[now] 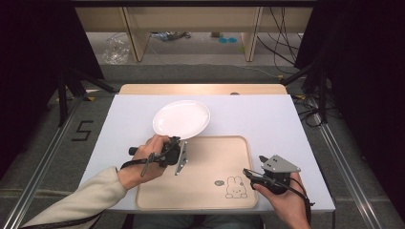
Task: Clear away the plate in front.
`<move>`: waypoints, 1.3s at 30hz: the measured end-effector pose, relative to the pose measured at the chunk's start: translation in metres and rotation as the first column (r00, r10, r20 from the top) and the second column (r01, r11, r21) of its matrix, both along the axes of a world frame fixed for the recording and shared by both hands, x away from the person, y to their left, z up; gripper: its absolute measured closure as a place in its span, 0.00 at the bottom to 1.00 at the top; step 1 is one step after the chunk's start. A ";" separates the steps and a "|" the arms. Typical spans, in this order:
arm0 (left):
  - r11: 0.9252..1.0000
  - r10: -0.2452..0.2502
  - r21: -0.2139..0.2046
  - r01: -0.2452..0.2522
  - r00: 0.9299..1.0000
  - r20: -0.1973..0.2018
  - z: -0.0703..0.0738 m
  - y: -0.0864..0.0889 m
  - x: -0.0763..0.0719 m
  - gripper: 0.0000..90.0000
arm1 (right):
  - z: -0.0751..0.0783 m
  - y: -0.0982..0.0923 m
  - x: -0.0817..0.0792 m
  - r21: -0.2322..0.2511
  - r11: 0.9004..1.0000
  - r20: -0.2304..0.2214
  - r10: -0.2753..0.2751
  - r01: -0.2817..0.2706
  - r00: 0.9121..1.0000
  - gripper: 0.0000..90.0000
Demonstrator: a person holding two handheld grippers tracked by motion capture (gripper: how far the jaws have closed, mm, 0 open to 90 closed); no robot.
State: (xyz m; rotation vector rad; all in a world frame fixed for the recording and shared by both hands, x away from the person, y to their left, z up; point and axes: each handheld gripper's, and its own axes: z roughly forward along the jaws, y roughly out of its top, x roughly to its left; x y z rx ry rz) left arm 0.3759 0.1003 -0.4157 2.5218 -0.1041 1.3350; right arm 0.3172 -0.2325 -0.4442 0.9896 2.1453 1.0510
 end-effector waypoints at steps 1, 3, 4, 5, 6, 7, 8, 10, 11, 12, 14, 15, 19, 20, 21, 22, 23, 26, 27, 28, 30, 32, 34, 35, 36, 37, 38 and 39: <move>1.000 -0.001 -0.003 0.001 1.000 -0.002 0.000 0.000 -0.002 0.98 | 0.000 0.000 0.000 0.000 1.000 0.000 0.000 0.000 1.000 0.35; 1.000 -0.006 -0.009 0.006 1.000 0.001 0.001 0.001 -0.006 0.98 | 0.000 0.000 0.000 0.001 1.000 0.001 -0.002 0.002 1.000 0.35; 1.000 -0.009 -0.011 0.009 1.000 0.001 0.001 0.002 -0.008 0.98 | 0.000 0.000 0.000 0.001 1.000 0.003 -0.002 0.002 1.000 0.35; 1.000 -0.011 -0.020 0.011 1.000 -0.002 0.001 0.002 -0.010 0.98 | 0.001 0.000 0.000 -0.001 1.000 0.000 0.000 0.000 1.000 0.35; 1.000 -0.020 -0.021 0.020 1.000 0.002 0.001 0.002 -0.012 0.98 | 0.001 0.000 0.000 -0.001 1.000 0.001 -0.001 0.001 1.000 0.35; 1.000 -0.019 -0.021 0.019 1.000 -0.002 0.000 0.003 -0.013 0.98 | 0.001 0.000 0.000 -0.001 1.000 0.000 -0.001 0.001 1.000 0.35; 1.000 -0.023 -0.019 0.023 1.000 -0.001 0.000 0.003 -0.015 0.98 | 0.001 0.000 0.000 -0.001 1.000 0.000 -0.001 0.001 1.000 0.35; 0.999 -0.020 -0.026 0.020 1.000 -0.008 -0.001 0.003 -0.017 0.97 | 0.000 0.000 0.000 0.001 1.000 0.002 -0.002 0.002 1.000 0.35; 1.000 -0.021 -0.022 0.021 1.000 -0.009 -0.001 0.003 -0.019 0.97 | 0.000 0.000 0.000 0.001 1.000 0.002 -0.002 0.002 1.000 0.35; 1.000 -0.025 -0.019 0.025 1.000 -0.003 -0.001 0.003 -0.021 0.97 | 0.000 0.000 0.000 -0.002 1.000 0.002 -0.002 0.002 1.000 0.35; 0.999 -0.030 -0.015 0.030 1.000 -0.002 -0.001 0.004 -0.024 0.98 | 0.000 0.000 0.000 -0.002 1.000 0.002 -0.002 0.002 1.000 0.35; 0.999 -0.035 -0.019 0.035 0.999 -0.003 -0.001 0.004 -0.027 0.97 | 0.000 0.000 0.000 -0.002 1.000 0.001 -0.002 0.002 1.000 0.35; 0.999 -0.050 -0.015 0.050 0.999 -0.005 -0.001 0.004 -0.036 0.97 | 0.001 0.000 -0.001 0.003 1.000 0.000 -0.004 0.004 1.000 0.35; 0.998 -0.056 -0.011 0.056 0.998 -0.005 -0.002 0.005 -0.039 0.97 | 0.001 0.000 -0.001 0.003 1.000 0.000 -0.005 0.005 1.000 0.35; 0.998 -0.058 -0.012 0.058 0.998 -0.005 -0.002 0.005 -0.041 0.97 | 0.001 0.000 0.000 -0.002 1.000 0.002 -0.002 0.002 1.000 0.35; 0.998 -0.062 -0.007 0.062 0.998 -0.007 -0.003 0.005 -0.043 0.97 | 0.001 0.000 0.000 -0.002 1.000 0.002 -0.002 0.002 1.000 0.35; 0.998 -0.063 -0.005 0.063 0.998 -0.008 -0.003 0.005 -0.045 0.98 | 0.001 0.000 0.000 -0.002 1.000 0.001 -0.002 0.002 1.000 0.35; 0.997 -0.074 -0.004 0.074 0.997 -0.017 -0.004 0.006 -0.052 0.97 | 0.001 0.000 0.000 -0.004 1.000 0.005 -0.002 0.002 1.000 0.35; 0.997 -0.080 -0.006 0.080 0.997 -0.015 -0.005 0.006 -0.054 0.98 | 0.001 0.000 0.000 0.000 1.000 0.004 -0.004 0.004 1.000 0.35; 0.997 -0.082 -0.006 0.082 0.996 -0.017 -0.005 0.007 -0.056 0.98 | 0.001 0.000 0.000 0.001 1.000 0.004 -0.005 0.005 1.000 0.35; 0.996 -0.087 -0.004 0.087 0.996 -0.018 -0.006 0.008 -0.059 0.97 | 0.001 0.000 0.000 -0.001 1.000 0.008 -0.004 0.004 1.000 0.35; 0.996 -0.090 -0.003 0.090 0.996 -0.020 -0.007 0.009 -0.062 0.97 | 0.001 0.000 -0.001 0.000 1.000 0.005 -0.004 0.004 1.000 0.35; 0.996 -0.093 0.003 0.093 0.995 -0.024 -0.008 0.009 -0.067 0.97 | 0.001 0.000 -0.001 -0.002 1.000 0.002 -0.002 0.002 1.000 0.35; 0.995 -0.097 0.002 0.097 0.995 -0.023 -0.008 0.010 -0.068 0.97 | 0.001 0.000 -0.001 -0.002 1.000 0.002 -0.002 0.002 1.000 0.35; 0.995 -0.101 0.005 0.101 0.995 -0.027 -0.009 0.010 -0.070 0.97 | 0.001 0.000 0.000 -0.003 1.000 0.005 -0.002 0.002 1.000 0.35; 0.994 -0.105 0.004 0.105 0.994 -0.026 -0.009 0.010 -0.073 0.97 | 0.001 0.000 -0.001 -0.001 1.000 0.001 -0.003 0.003 1.000 0.35; 0.994 -0.108 0.009 0.108 0.994 -0.028 -0.010 0.010 -0.074 0.97 | 0.001 0.000 -0.001 0.000 1.000 0.005 -0.005 0.005 1.000 0.35; 0.994 -0.112 0.007 0.112 0.993 -0.028 -0.011 0.011 -0.077 0.97 | 0.001 0.000 -0.001 -0.002 1.000 0.007 -0.004 0.004 1.000 0.35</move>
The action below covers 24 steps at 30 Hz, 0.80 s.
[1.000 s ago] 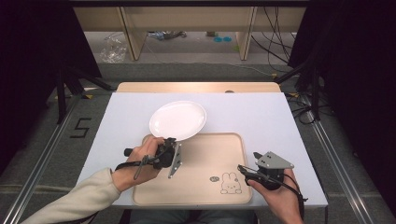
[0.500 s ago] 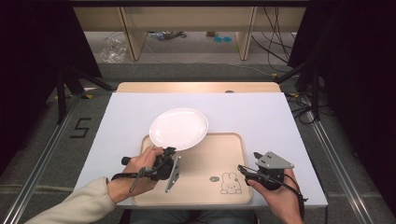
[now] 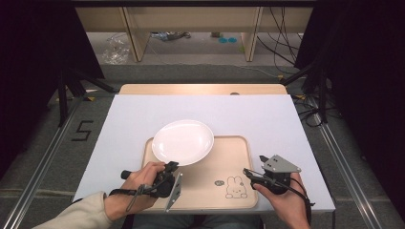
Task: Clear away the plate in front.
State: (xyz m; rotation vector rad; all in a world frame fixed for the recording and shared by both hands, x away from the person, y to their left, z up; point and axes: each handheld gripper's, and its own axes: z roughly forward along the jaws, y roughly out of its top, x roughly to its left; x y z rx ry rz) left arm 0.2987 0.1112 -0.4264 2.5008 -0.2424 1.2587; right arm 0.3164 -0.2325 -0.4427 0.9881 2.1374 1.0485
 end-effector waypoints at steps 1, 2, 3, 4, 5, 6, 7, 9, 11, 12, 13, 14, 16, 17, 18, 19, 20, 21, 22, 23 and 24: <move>1.000 -0.007 0.000 0.007 1.000 -0.001 -0.001 0.000 -0.002 0.97 | 0.000 0.000 0.000 0.000 1.000 0.000 0.000 0.000 1.000 0.35; 1.000 -0.010 0.000 0.010 1.000 -0.002 -0.001 0.001 -0.004 0.97 | 0.000 0.000 0.000 0.002 1.000 -0.002 -0.001 0.001 1.000 0.35; 1.000 -0.017 0.001 0.017 1.000 -0.002 -0.002 0.001 -0.007 0.97 | 0.000 0.000 0.000 0.001 1.000 -0.002 0.000 0.000 1.000 0.35; 1.000 -0.021 0.008 0.021 1.000 -0.001 -0.002 0.001 -0.010 0.97 | 0.000 0.000 0.000 0.000 1.000 -0.004 0.001 -0.001 1.000 0.35; 1.000 -0.025 0.002 0.025 1.000 -0.006 -0.002 0.000 -0.012 0.97 | 0.000 0.000 0.000 0.001 1.000 -0.002 -0.001 0.001 1.000 0.35; 0.999 -0.032 0.009 0.032 0.999 -0.005 -0.003 0.000 -0.014 0.97 | 0.000 0.000 0.000 0.002 1.000 -0.001 -0.001 0.001 1.000 0.35; 0.999 -0.035 0.007 0.035 0.999 -0.007 -0.003 0.000 -0.015 0.97 | 0.000 0.000 0.000 0.002 1.000 -0.002 -0.001 0.001 1.000 0.35; 0.999 -0.049 0.009 0.049 0.999 -0.013 -0.004 -0.001 -0.019 0.97 | 0.000 0.000 0.000 0.000 1.000 -0.005 0.001 -0.001 1.000 0.35; 0.998 -0.057 0.005 0.057 0.998 -0.018 -0.005 -0.002 -0.021 0.97 | 0.000 0.000 0.000 0.000 1.000 -0.005 0.001 -0.001 1.000 0.35; 0.998 -0.062 0.009 0.063 0.998 -0.017 -0.005 -0.002 -0.022 0.97 | 0.000 0.000 0.000 0.000 1.000 -0.005 0.001 -0.001 1.000 0.35; 0.998 -0.064 0.011 0.064 0.998 -0.020 -0.006 -0.003 -0.022 0.97 | 0.000 0.000 0.000 0.000 1.000 -0.005 0.001 -0.001 1.000 0.35; 0.998 -0.065 0.010 0.065 0.998 -0.020 -0.006 -0.003 -0.023 0.97 | 0.000 0.000 0.000 0.000 1.000 -0.005 0.001 -0.001 1.000 0.35; 0.998 -0.069 0.010 0.070 0.997 -0.024 -0.006 -0.003 -0.024 0.97 | 0.000 0.000 0.000 0.000 1.000 -0.003 -0.001 0.001 1.000 0.35; 0.997 -0.071 0.011 0.071 0.997 -0.024 -0.007 -0.003 -0.024 0.97 | 0.000 0.000 0.000 0.000 1.000 -0.002 -0.001 0.001 1.000 0.35; 0.997 -0.071 0.010 0.072 0.997 -0.027 -0.007 -0.004 -0.024 0.97 | 0.000 -0.001 0.000 0.000 1.000 -0.001 -0.001 0.001 1.000 0.35; 0.997 -0.072 0.010 0.073 0.997 -0.032 -0.008 -0.004 -0.025 0.97 | 0.000 -0.001 0.000 0.001 1.000 -0.002 -0.001 0.001 1.000 0.35; 0.997 -0.073 0.013 0.074 0.997 -0.037 -0.009 -0.004 -0.025 0.97 | 0.000 -0.001 0.000 0.000 1.000 -0.002 -0.001 0.001 1.000 0.35; 0.997 -0.076 0.014 0.077 0.996 -0.039 -0.010 -0.005 -0.025 0.97 | 0.000 -0.001 0.000 -0.002 1.000 -0.003 0.001 -0.001 1.000 0.35; 0.997 -0.080 0.018 0.080 0.996 -0.045 -0.012 -0.005 -0.025 0.97 | 0.000 -0.001 0.000 -0.003 1.000 -0.004 0.002 -0.002 1.000 0.35; 0.996 -0.081 0.021 0.082 0.996 -0.046 -0.012 -0.006 -0.025 0.97 | 0.000 0.000 0.000 -0.002 1.000 -0.003 0.002 -0.002 1.000 0.35; 0.996 -0.087 0.023 0.088 0.995 -0.050 -0.013 -0.006 -0.025 0.97 | 0.000 0.000 0.000 -0.002 1.000 -0.004 0.002 -0.002 1.000 0.36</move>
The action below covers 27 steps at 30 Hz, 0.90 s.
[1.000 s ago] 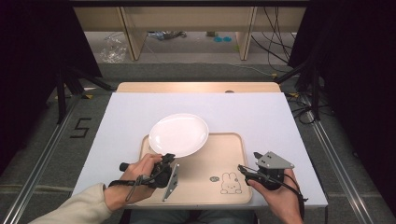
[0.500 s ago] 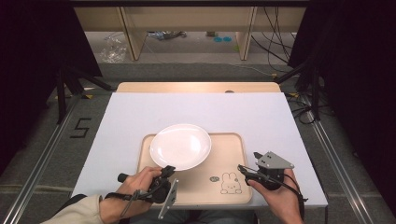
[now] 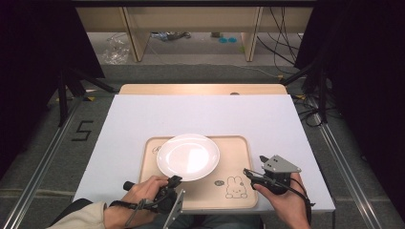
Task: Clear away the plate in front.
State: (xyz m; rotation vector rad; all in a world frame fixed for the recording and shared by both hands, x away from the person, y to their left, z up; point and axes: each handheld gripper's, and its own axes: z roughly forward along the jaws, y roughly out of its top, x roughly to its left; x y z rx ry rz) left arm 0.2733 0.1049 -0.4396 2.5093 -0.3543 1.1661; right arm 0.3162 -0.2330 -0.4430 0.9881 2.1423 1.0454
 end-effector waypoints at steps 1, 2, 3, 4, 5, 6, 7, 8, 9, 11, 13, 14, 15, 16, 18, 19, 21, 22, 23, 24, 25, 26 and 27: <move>1.000 -0.003 0.001 0.003 1.000 -0.004 -0.001 0.000 0.000 0.97 | 0.000 0.000 0.000 0.000 1.000 0.000 0.000 0.000 1.000 0.36; 1.000 -0.003 0.000 0.003 1.000 -0.011 -0.001 -0.001 0.000 0.97 | 0.000 0.000 0.000 0.001 1.000 0.002 -0.001 0.001 1.000 0.36; 1.000 -0.005 0.001 0.005 1.000 -0.018 -0.002 -0.001 0.001 0.97 | 0.000 0.000 0.000 0.002 1.000 0.001 -0.001 0.001 1.000 0.36; 1.000 -0.007 -0.001 0.007 1.000 -0.025 -0.004 -0.001 0.001 0.97 | 0.000 0.000 0.000 0.002 1.000 -0.002 0.000 0.000 1.000 0.36; 1.000 -0.006 0.004 0.006 1.000 -0.027 -0.004 -0.001 0.002 0.97 | 0.000 0.000 0.000 0.002 1.000 -0.003 0.001 -0.001 1.000 0.35; 1.000 -0.004 0.003 0.005 0.999 -0.033 -0.006 -0.001 0.002 0.97 | 0.000 0.000 0.000 0.002 1.000 -0.003 0.001 -0.001 1.000 0.36; 1.000 -0.003 0.004 0.003 0.999 -0.038 -0.007 -0.001 0.003 0.97 | 0.000 0.000 0.000 0.002 1.000 -0.003 0.001 -0.001 1.000 0.36; 1.000 -0.005 0.012 0.006 0.999 -0.042 -0.008 -0.001 0.003 0.97 | 0.000 0.000 0.000 0.002 1.000 -0.003 0.001 -0.001 1.000 0.36; 1.000 -0.005 0.010 0.005 0.999 -0.053 -0.009 -0.001 0.003 0.97 | -0.001 0.000 0.000 0.002 1.000 -0.003 0.002 -0.002 1.000 0.36; 1.000 -0.007 0.014 0.008 0.998 -0.057 -0.010 -0.002 0.004 0.97 | -0.001 0.000 0.000 0.003 1.000 -0.004 0.002 -0.001 1.000 0.36; 1.000 -0.007 0.010 0.008 0.998 -0.059 -0.011 -0.002 0.004 0.97 | -0.001 0.000 0.000 0.003 1.000 -0.003 0.002 -0.002 1.000 0.36; 1.000 -0.006 0.007 0.007 0.998 -0.062 -0.010 -0.001 0.005 0.97 | -0.001 0.000 0.000 0.000 1.000 -0.003 0.004 -0.004 1.000 0.36; 1.000 -0.009 0.004 0.009 0.998 -0.066 -0.010 -0.001 0.005 0.97 | -0.001 0.000 0.000 0.000 1.000 -0.003 0.004 -0.004 1.000 0.36; 1.000 -0.011 0.000 0.011 0.998 -0.067 -0.011 -0.001 0.005 0.97 | -0.001 0.000 0.000 0.001 1.000 0.000 0.004 -0.004 1.000 0.35; 1.000 -0.013 0.000 0.013 0.997 -0.075 -0.012 -0.001 0.006 0.97 | -0.001 0.000 0.000 0.000 1.000 -0.003 0.004 -0.004 1.000 0.35; 1.000 -0.016 -0.001 0.016 0.997 -0.074 -0.013 -0.001 0.006 0.97 | -0.001 0.000 0.000 0.002 1.000 -0.005 0.003 -0.003 1.000 0.35; 1.000 -0.020 -0.002 0.019 0.997 -0.076 -0.013 -0.001 0.006 0.97 | -0.001 0.000 0.000 0.002 1.000 -0.005 0.004 -0.004 1.000 0.35; 1.000 -0.021 -0.006 0.021 0.997 -0.078 -0.013 -0.001 0.006 0.97 | -0.001 0.000 0.000 0.000 1.000 -0.005 0.004 -0.004 1.000 0.35; 1.000 -0.023 -0.011 0.022 0.996 -0.081 -0.013 -0.001 0.007 0.97 | -0.001 0.000 0.000 0.001 1.000 -0.005 0.004 -0.004 1.000 0.35; 1.000 -0.027 -0.012 0.026 0.996 -0.085 -0.013 -0.001 0.007 0.97 | -0.002 0.001 0.000 0.000 1.000 -0.005 0.005 -0.005 1.000 0.35; 1.000 -0.029 -0.013 0.028 0.996 -0.090 -0.013 -0.001 0.007 0.97 | -0.002 0.001 0.000 0.004 1.000 -0.009 0.006 -0.006 1.000 0.35; 0.999 -0.030 -0.016 0.029 0.994 -0.103 -0.013 -0.001 0.008 0.97 | -0.002 0.001 0.000 0.003 1.000 -0.009 0.006 -0.006 1.000 0.35; 0.999 -0.031 -0.017 0.029 0.993 -0.113 -0.013 -0.001 0.009 0.97 | -0.002 0.001 0.000 0.003 1.000 -0.012 0.006 -0.006 1.000 0.35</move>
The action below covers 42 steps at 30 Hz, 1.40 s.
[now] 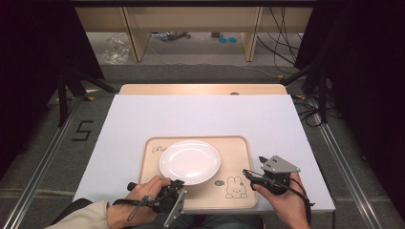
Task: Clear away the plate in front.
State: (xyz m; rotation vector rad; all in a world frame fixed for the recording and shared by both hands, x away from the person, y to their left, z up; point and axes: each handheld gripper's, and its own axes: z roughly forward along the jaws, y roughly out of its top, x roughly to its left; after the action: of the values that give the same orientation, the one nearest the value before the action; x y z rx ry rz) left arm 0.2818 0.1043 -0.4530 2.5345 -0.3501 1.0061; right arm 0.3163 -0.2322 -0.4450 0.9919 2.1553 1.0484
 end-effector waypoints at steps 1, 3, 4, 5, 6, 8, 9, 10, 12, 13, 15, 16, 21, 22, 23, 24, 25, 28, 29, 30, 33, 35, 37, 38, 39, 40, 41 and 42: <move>1.000 -0.005 -0.002 0.005 1.000 -0.009 -0.001 0.000 0.001 0.97 | 0.000 0.000 0.000 0.001 1.000 -0.002 0.000 0.000 1.000 0.35; 1.000 -0.005 -0.008 0.005 1.000 -0.031 -0.002 0.000 0.001 0.96 | 0.000 0.000 0.000 0.001 1.000 -0.002 0.000 0.000 1.000 0.35; 1.000 -0.007 -0.010 0.007 0.999 -0.051 -0.003 0.000 0.003 0.95 | 0.000 0.000 0.000 0.001 1.000 -0.002 0.000 0.000 1.000 0.35; 1.000 -0.008 -0.018 0.007 0.998 -0.060 -0.003 0.000 0.004 0.95 | 0.000 0.000 0.000 0.000 1.000 -0.003 0.002 -0.002 1.000 0.35; 1.000 -0.008 -0.023 0.006 0.997 -0.076 -0.004 0.000 0.004 0.94 | 0.000 0.000 0.000 0.000 1.000 -0.003 0.002 -0.002 1.000 0.35; 1.000 -0.008 -0.027 0.005 0.994 -0.113 -0.004 0.001 0.008 0.93 | 0.000 0.000 0.000 0.001 1.000 -0.006 0.002 -0.002 1.000 0.35; 0.999 -0.009 -0.051 0.002 0.989 -0.146 -0.005 0.002 0.010 0.92 | 0.000 0.000 0.000 0.002 1.000 -0.007 0.002 -0.002 1.000 0.35; 0.998 -0.005 -0.057 -0.005 0.985 -0.174 -0.005 0.003 0.012 0.90 | 0.000 0.000 0.000 0.001 1.000 -0.006 0.003 -0.003 1.000 0.35; 0.998 -0.013 -0.064 -0.001 0.979 -0.205 -0.006 0.005 0.017 0.83 | -0.001 0.000 0.000 0.000 1.000 -0.008 0.000 0.000 1.000 0.35; 0.998 -0.013 -0.066 -0.002 0.975 -0.221 -0.007 0.006 0.020 0.78 | -0.001 0.000 0.000 0.001 1.000 -0.010 0.000 0.000 1.000 0.35; 0.997 0.004 -0.070 -0.023 0.967 -0.255 -0.010 0.009 0.025 0.67 | -0.001 0.000 0.000 0.001 1.000 -0.009 0.001 -0.001 1.000 0.35; 0.997 -0.001 -0.077 -0.021 0.961 -0.276 -0.010 0.011 0.028 0.62 | -0.001 0.000 0.000 0.002 1.000 -0.009 0.001 -0.001 1.000 0.35; 0.979 -0.026 -0.197 -0.044 0.940 -0.341 0.000 0.017 0.036 0.41 | -0.001 0.000 0.000 0.001 1.000 -0.010 0.001 -0.001 1.000 0.35; 0.968 -0.023 -0.242 -0.067 0.936 -0.352 0.003 0.019 0.038 0.36 | -0.001 0.000 0.000 0.001 1.000 -0.010 0.001 -0.001 1.000 0.35; 0.963 -0.010 -0.253 -0.089 0.930 -0.368 0.004 0.021 0.039 0.33 | -0.001 0.000 0.000 0.002 1.000 -0.011 0.001 -0.001 1.000 0.35; 0.956 -0.021 -0.279 -0.088 0.931 -0.364 0.006 0.023 0.042 0.31 | -0.001 0.000 0.000 0.002 1.000 -0.012 0.001 -0.001 1.000 0.35; 0.950 -0.024 -0.299 -0.092 0.931 -0.363 0.008 0.025 0.044 0.28 | -0.001 0.000 0.000 0.002 1.000 -0.012 0.001 -0.001 1.000 0.35; 0.923 -0.013 -0.353 -0.151 0.906 -0.423 0.012 0.032 0.050 0.25 | -0.002 0.000 0.001 0.002 1.000 -0.011 0.001 -0.001 1.000 0.35; 0.915 -0.016 -0.367 -0.166 0.896 -0.444 0.012 0.034 0.050 0.26 | -0.002 0.000 0.001 0.003 1.000 -0.011 0.001 -0.001 1.000 0.35; 0.895 -0.017 -0.406 -0.187 0.894 -0.448 0.012 0.037 0.053 0.25 | -0.002 0.000 0.001 0.003 1.000 -0.012 0.001 -0.001 1.000 0.35; 0.868 -0.017 -0.440 -0.231 0.872 -0.490 0.015 0.043 0.056 0.26 | -0.002 -0.001 0.001 0.006 1.000 -0.012 0.002 -0.002 1.000 0.35; 0.862 0.003 -0.447 -0.238 0.885 -0.466 0.016 0.047 0.059 0.25 | -0.001 -0.001 0.001 0.015 1.000 -0.013 0.001 -0.001 1.000 0.34; 0.840 0.008 -0.477 -0.259 0.885 -0.466 0.016 0.050 0.060 0.24 | -0.001 -0.001 0.000 0.026 1.000 -0.008 0.000 0.000 1.000 0.34; 0.831 0.013 -0.487 -0.268 0.885 -0.465 0.016 0.052 0.061 0.23 | -0.001 -0.002 0.000 0.032 0.999 -0.009 0.001 -0.001 1.000 0.34; 0.828 0.018 -0.491 -0.271 0.888 -0.460 0.017 0.054 0.062 0.23 | -0.001 -0.002 0.000 0.038 0.999 -0.008 0.001 0.000 1.000 0.34; 0.815 0.020 -0.507 -0.280 0.888 -0.458 0.017 0.055 0.062 0.23 | -0.001 -0.002 0.000 0.041 0.999 -0.008 0.001 -0.001 1.000 0.33; 0.805 0.023 -0.519 -0.286 0.890 -0.454 0.017 0.057 0.063 0.22 | -0.001 -0.002 0.000 0.042 0.999 -0.008 0.001 -0.001 1.000 0.33; 0.806 0.025 -0.523 -0.277 0.899 -0.437 0.019 0.060 0.065 0.22 | -0.001 -0.002 0.000 0.045 0.999 -0.013 0.003 -0.002 1.000 0.33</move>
State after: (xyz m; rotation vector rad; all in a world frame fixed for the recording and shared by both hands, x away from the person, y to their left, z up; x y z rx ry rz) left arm 0.3465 0.1642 -0.4342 2.1395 0.2634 0.4863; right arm 0.3159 -0.2341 -0.4458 1.0196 2.1527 1.0991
